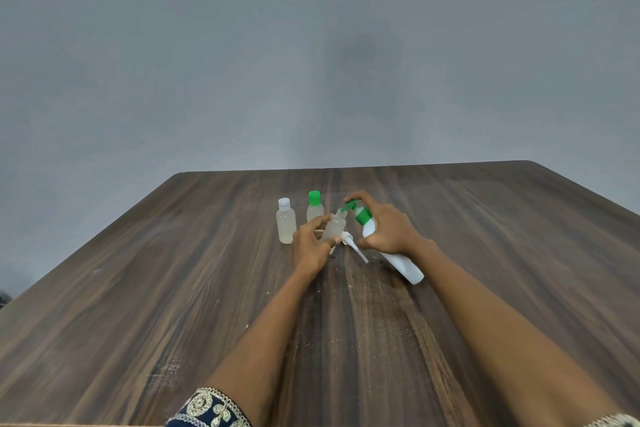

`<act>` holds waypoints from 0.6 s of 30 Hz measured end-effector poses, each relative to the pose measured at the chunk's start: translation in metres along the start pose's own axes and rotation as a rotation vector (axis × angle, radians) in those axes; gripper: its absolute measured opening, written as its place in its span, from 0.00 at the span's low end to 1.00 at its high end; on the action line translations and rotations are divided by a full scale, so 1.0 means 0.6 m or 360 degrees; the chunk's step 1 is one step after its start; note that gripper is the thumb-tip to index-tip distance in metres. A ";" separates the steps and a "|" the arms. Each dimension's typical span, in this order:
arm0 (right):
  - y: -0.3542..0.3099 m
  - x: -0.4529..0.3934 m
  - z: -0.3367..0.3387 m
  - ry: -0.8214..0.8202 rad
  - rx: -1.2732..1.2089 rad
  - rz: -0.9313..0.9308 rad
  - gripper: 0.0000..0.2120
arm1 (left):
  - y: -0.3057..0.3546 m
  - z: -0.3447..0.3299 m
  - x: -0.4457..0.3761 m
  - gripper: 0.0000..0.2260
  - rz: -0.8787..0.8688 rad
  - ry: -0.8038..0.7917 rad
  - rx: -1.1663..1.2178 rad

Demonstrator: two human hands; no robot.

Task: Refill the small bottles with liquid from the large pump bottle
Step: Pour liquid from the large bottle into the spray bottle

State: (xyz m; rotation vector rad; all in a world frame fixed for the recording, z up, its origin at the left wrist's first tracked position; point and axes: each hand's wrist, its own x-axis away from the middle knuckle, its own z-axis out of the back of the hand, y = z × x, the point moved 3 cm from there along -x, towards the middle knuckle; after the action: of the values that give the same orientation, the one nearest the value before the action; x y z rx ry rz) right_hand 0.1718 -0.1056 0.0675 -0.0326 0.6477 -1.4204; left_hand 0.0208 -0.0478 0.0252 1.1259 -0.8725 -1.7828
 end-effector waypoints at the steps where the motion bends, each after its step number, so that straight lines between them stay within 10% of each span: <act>1: 0.000 0.000 0.000 0.0003 -0.0006 0.0000 0.33 | 0.000 0.001 0.000 0.20 -0.0003 0.0004 -0.0004; 18: 0.006 -0.002 -0.003 -0.0023 -0.0043 -0.0025 0.33 | 0.001 -0.004 -0.001 0.22 0.0025 -0.0008 -0.0013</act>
State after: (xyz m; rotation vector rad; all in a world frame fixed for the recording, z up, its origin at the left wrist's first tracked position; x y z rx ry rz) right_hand 0.1745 -0.1035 0.0649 -0.0693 0.6556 -1.4255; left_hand 0.0236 -0.0477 0.0250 1.1072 -0.8738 -1.7755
